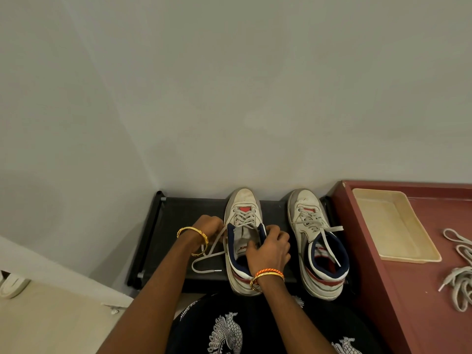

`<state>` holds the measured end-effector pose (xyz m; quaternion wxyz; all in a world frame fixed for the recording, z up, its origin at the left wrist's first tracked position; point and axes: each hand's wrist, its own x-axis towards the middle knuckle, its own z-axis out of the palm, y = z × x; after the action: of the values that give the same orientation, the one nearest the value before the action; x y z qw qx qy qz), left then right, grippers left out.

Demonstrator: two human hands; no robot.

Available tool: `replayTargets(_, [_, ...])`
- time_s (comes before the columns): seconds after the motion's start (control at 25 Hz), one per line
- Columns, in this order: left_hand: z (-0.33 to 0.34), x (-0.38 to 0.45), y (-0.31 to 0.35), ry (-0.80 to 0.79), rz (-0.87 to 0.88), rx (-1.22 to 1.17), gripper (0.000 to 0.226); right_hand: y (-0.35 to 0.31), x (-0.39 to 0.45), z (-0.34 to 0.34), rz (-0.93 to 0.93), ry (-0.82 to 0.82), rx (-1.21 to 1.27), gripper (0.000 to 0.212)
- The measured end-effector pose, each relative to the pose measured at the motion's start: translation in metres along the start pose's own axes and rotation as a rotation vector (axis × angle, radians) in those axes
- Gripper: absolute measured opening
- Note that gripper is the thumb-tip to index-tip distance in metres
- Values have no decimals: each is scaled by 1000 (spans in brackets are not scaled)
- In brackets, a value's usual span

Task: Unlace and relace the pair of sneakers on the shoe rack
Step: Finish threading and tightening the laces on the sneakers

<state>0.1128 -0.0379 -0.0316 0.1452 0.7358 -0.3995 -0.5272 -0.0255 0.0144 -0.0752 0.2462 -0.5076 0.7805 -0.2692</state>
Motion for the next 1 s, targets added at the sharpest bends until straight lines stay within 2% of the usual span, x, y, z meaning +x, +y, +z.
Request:
replayTargets(0.12, [0,1,1,3,-78,-103,15,-1,-1,-1,6,15,-2,44])
replayTargets(0.24, [-2,-2,4,13,-95,-50,15,-2,-3,-3,4,9,-17,44])
replayTargets(0.36, [-8,-9,9,99,-39,24,8,-3,-2,-10,-11,-37,-60,40])
replayTargets(0.44, [-18,-23,23,153,37,-23,12,-9,-1,-21,-15,-82,-45,32])
replayTargets(0.52, [-30,-45,45,141,122,-171,14,-23,3,-40,-22,-75,43,25])
replayTargets(0.6, [-35,-78,68,85,198,-274,19,-47,5,-63,-110,-52,180,23])
replayTargets(0.68, [-31,-110,83,51,261,-331,23,-74,3,-84,-211,-166,444,19])
replayTargets(0.76, [-25,-130,86,90,312,-434,25,-93,-3,-97,-213,-350,639,23])
replayTargets(0.84, [-19,-149,83,95,324,-550,27,-98,-8,-103,-209,-421,679,23])
replayTargets(1.0, [-12,-168,74,38,290,-691,30,-95,-17,-111,-300,-427,602,7])
